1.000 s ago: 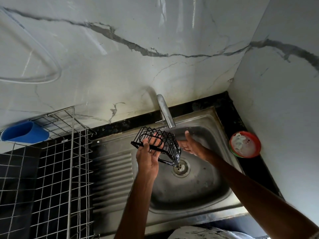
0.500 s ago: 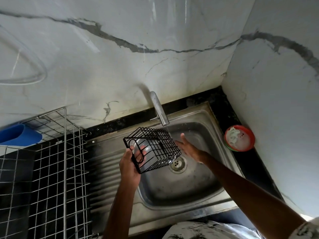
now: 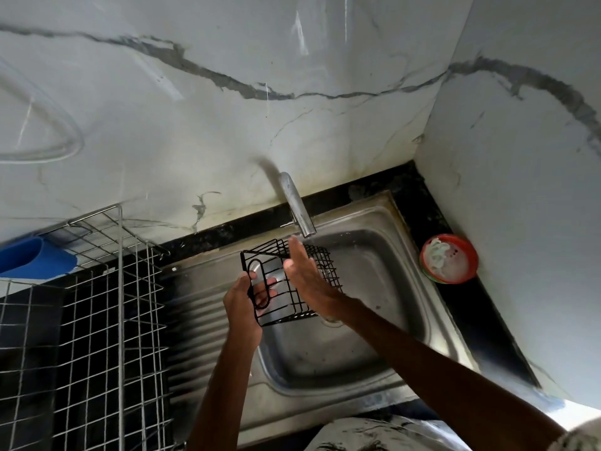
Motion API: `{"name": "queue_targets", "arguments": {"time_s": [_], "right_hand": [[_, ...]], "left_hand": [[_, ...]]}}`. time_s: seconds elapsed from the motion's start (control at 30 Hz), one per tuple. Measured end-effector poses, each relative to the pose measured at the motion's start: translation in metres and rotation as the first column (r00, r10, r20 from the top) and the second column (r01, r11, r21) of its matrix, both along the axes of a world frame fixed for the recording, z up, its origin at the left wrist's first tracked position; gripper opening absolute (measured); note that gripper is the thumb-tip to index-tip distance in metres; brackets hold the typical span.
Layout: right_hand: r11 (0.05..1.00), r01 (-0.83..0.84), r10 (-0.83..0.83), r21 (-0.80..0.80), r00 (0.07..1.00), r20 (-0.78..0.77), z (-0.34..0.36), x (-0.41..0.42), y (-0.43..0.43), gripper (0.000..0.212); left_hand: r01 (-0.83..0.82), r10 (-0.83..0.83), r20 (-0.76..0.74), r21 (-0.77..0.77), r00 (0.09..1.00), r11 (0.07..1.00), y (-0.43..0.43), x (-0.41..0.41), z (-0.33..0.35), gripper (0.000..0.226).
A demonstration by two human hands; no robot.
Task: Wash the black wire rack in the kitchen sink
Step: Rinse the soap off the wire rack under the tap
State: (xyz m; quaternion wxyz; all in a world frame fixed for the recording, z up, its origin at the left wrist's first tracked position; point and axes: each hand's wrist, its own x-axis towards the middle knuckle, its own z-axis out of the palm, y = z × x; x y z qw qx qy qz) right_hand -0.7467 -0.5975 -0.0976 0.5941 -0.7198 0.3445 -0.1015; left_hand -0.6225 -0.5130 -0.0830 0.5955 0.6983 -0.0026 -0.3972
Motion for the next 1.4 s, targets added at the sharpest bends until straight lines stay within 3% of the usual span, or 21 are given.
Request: {"name": "queue_targets", "arguments": {"time_s": [0.1,0.17,0.23,0.3,0.4,0.43,0.5,0.57,0.67,0.83,0.87,0.93,1.0,1.07,1.2,1.3,1.4], "right_hand": [[0.996,0.062,-0.055,0.061,0.993,-0.107,-0.033,-0.015,-0.021,0.074],[0.95,0.202,-0.167,0.238,0.973,-0.159,-0.047,-0.027,-0.032,0.072],[0.897,0.295,-0.224,0.33,0.946,-0.236,-0.06,-0.034,-0.036,0.085],[0.902,0.267,-0.156,0.34,0.934,-0.32,-0.066,-0.04,-0.037,0.105],[0.945,0.201,-0.094,0.258,0.923,-0.373,-0.069,-0.033,-0.027,0.121],[0.97,0.138,-0.06,0.202,0.934,-0.351,-0.06,-0.03,-0.023,0.116],[1.0,-0.014,0.012,-0.004,0.958,-0.285,-0.046,-0.02,-0.002,0.07],[0.98,-0.1,0.072,-0.174,0.985,-0.159,-0.034,-0.01,0.019,0.061],[0.975,-0.069,0.069,-0.212,0.998,-0.009,-0.009,0.003,0.031,0.082],[0.97,-0.035,0.039,-0.241,0.999,0.013,-0.025,0.008,-0.004,0.067],[0.981,-0.012,0.016,-0.196,1.0,0.017,-0.033,0.008,-0.014,0.066],[0.987,0.125,-0.133,0.102,0.989,0.071,-0.038,0.004,-0.036,0.054],[0.865,0.321,-0.39,0.387,0.914,0.113,-0.038,-0.001,-0.061,0.036],[0.744,0.355,-0.504,0.566,0.854,0.127,-0.037,-0.009,-0.079,0.033],[0.796,0.145,-0.315,0.588,0.928,0.199,-0.016,-0.019,-0.074,0.032],[0.909,0.067,-0.137,0.412,0.98,0.142,0.004,-0.027,-0.04,0.038],[0.983,-0.039,0.03,0.182,0.998,0.05,0.012,-0.037,0.013,0.056]], "left_hand": [[0.002,-0.003,-0.036,-0.022,0.999,1.0,0.006,0.001,-0.003,0.02],[-0.004,0.002,-0.055,-0.029,0.998,1.0,0.008,0.0,-0.004,0.019],[-0.011,0.01,-0.063,-0.023,0.998,1.0,0.007,-0.001,-0.006,0.019],[-0.023,0.023,-0.065,-0.01,0.998,1.0,0.004,-0.004,-0.007,0.019],[-0.062,0.063,-0.055,0.02,0.996,0.998,-0.002,-0.008,-0.01,0.016],[-0.073,0.074,-0.052,0.022,0.996,0.997,-0.005,-0.008,-0.011,0.016],[-0.07,0.071,-0.046,0.027,0.996,0.997,-0.01,-0.01,-0.011,0.017],[-0.073,0.074,-0.04,0.04,0.996,0.997,-0.01,-0.009,-0.01,0.019],[-0.091,0.094,-0.12,0.034,0.988,0.995,-0.003,0.001,-0.013,0.023],[-0.082,0.071,-0.269,-0.027,0.961,0.996,0.004,0.013,-0.016,0.024],[-0.077,0.063,-0.274,-0.04,0.96,0.996,0.003,0.014,-0.015,0.024],[-0.086,0.071,-0.264,-0.047,0.962,0.995,0.003,0.014,-0.013,0.023],[-0.098,0.079,-0.252,-0.062,0.964,0.993,0.001,0.015,-0.012,0.024],[-0.111,0.093,-0.236,-0.065,0.967,0.992,-0.002,0.015,-0.013,0.027],[-0.117,0.111,-0.197,-0.018,0.974,0.993,-0.007,0.01,-0.017,0.024],[-0.14,0.135,-0.209,-0.01,0.968,0.99,-0.011,0.007,-0.02,0.025],[-0.189,0.179,-0.227,-0.023,0.957,0.982,-0.014,0.003,-0.02,0.023]]}}
